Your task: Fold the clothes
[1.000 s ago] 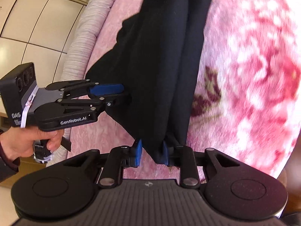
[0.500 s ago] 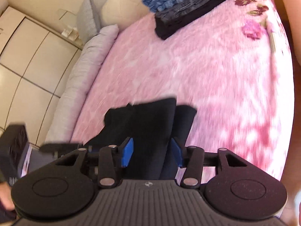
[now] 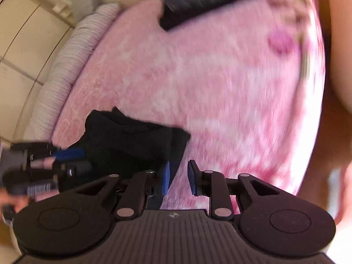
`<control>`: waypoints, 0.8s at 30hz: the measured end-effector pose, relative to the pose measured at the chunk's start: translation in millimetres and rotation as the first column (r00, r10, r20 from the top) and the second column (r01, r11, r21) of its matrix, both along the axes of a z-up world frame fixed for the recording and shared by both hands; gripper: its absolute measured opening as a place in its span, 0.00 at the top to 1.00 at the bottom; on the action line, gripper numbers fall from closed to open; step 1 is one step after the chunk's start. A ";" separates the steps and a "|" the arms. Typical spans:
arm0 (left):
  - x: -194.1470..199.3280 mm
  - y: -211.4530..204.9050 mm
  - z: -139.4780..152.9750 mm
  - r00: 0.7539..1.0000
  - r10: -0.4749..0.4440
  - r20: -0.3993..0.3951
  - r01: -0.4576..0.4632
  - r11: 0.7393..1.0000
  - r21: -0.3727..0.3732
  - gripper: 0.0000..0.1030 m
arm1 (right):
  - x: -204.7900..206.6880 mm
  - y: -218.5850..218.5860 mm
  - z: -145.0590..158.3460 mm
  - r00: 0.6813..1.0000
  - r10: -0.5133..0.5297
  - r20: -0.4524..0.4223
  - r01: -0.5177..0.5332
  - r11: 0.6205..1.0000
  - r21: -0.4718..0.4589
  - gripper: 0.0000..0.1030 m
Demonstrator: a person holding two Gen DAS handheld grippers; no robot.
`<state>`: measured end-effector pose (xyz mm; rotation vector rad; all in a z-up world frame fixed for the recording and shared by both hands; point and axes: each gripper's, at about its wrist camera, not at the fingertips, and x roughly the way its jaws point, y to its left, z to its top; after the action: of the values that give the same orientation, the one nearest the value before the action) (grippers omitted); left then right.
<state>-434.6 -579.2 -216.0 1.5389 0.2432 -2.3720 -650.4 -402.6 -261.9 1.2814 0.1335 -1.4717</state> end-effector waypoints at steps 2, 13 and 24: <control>-3.5 -11.5 -7.3 1.000 0.024 0.015 -0.024 1.000 -0.010 0.73 | 7.0 -6.5 16.2 0.998 0.043 -0.051 -0.046 0.997 -0.054 0.75; -14.0 -33.2 -50.4 0.995 0.091 0.044 -0.091 0.996 0.003 0.68 | 31.0 -64.2 -31.7 0.950 0.238 -0.203 -0.226 0.971 0.079 0.87; 28.9 -46.4 -40.9 0.973 0.219 0.067 -0.218 0.976 -0.027 0.68 | 35.8 -31.2 -7.7 0.968 0.202 -0.151 -0.187 0.976 0.107 0.80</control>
<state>-405.7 -625.6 -256.8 1.4991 0.3536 -2.1414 -614.6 -433.8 -269.6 1.1850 0.4270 -1.4099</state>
